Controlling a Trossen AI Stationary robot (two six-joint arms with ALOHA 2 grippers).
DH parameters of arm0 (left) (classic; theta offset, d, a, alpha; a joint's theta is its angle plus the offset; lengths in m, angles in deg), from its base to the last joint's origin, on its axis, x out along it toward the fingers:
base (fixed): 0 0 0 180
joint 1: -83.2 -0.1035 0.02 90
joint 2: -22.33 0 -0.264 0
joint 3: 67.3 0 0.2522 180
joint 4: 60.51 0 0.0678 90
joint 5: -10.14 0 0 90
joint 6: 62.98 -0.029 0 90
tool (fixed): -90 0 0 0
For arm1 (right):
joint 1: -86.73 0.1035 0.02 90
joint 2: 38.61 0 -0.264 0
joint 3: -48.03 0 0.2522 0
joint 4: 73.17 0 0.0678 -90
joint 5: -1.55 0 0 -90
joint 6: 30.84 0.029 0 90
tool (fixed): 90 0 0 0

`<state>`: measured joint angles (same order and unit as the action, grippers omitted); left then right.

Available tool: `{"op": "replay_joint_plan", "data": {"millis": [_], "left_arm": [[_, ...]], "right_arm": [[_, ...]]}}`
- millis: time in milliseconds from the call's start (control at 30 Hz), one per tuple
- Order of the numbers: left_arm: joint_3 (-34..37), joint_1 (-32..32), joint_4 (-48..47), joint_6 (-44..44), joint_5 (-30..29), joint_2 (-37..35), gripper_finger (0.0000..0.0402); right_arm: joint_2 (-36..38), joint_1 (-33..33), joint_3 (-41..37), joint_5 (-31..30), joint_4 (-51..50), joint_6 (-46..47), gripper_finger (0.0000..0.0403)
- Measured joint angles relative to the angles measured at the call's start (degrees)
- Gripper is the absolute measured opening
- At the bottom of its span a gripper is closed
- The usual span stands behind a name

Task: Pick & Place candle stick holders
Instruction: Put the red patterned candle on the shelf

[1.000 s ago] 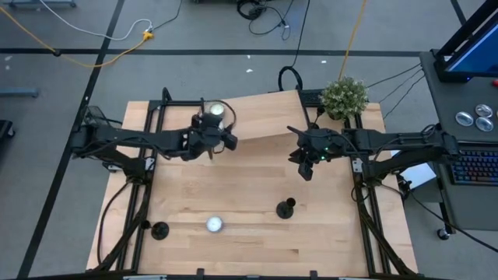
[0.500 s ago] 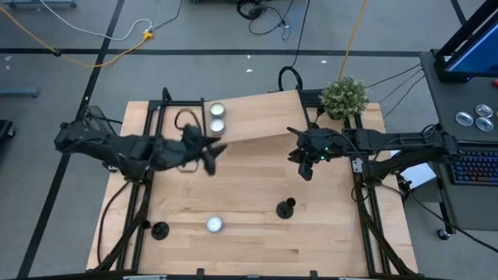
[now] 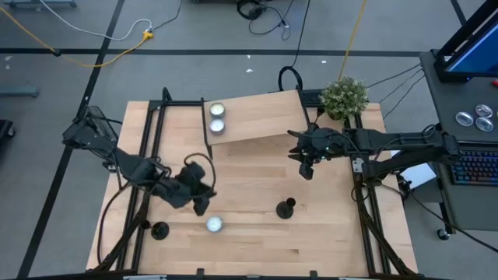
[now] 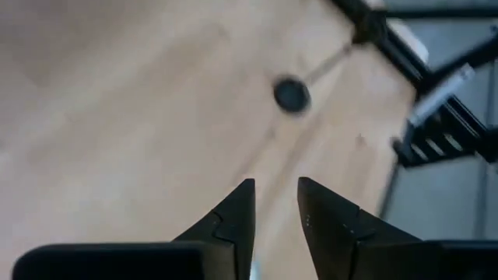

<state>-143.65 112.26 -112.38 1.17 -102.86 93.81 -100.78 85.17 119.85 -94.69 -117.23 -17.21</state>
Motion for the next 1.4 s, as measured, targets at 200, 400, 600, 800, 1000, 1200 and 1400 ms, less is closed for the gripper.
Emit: {"op": "replay_joint_plan", "data": {"millis": [200, 400, 600, 800, 1000, 1200, 1400], "left_arm": [[0.0, 0.7, -3.0, 7.8, 10.2, 5.1, 0.0099], [0.0, 0.5, -4.1, 12.2, 16.2, 10.2, 0.01], [0.0, 0.5, -5.1, 12.7, 17.7, 14.4, 0.0139], [0.0, 0.5, -5.0, 10.4, 19.0, 18.9, 0.0217], [0.0, -0.3, -4.9, 3.1, 18.4, 21.7, 0.0252], [0.0, -1.8, -4.3, -6.3, 15.7, 22.6, 0.0239], [0.0, -3.3, -3.9, -17.3, 17.2, 24.3, 0.0216]], "right_arm": [[0.1, 0.0, 0.0, 0.0, 0.1, -1.3, 0.0073], [1.5, 0.0, 0.0, -2.9, -0.1, -2.0, 0.0073], [3.2, 0.0, 0.0, -3.0, -0.7, -1.4, 0.0073], [3.8, 0.0, 0.0, -2.8, -3.0, -0.7, 0.0081], [3.8, 0.0, 0.0, -2.7, -3.0, -1.0, 0.0081], [3.8, 0.0, 0.0, -2.7, -3.0, -1.3, 0.0081], [3.8, 0.0, 0.0, -2.6, -3.3, -1.8, 0.0082]]}}
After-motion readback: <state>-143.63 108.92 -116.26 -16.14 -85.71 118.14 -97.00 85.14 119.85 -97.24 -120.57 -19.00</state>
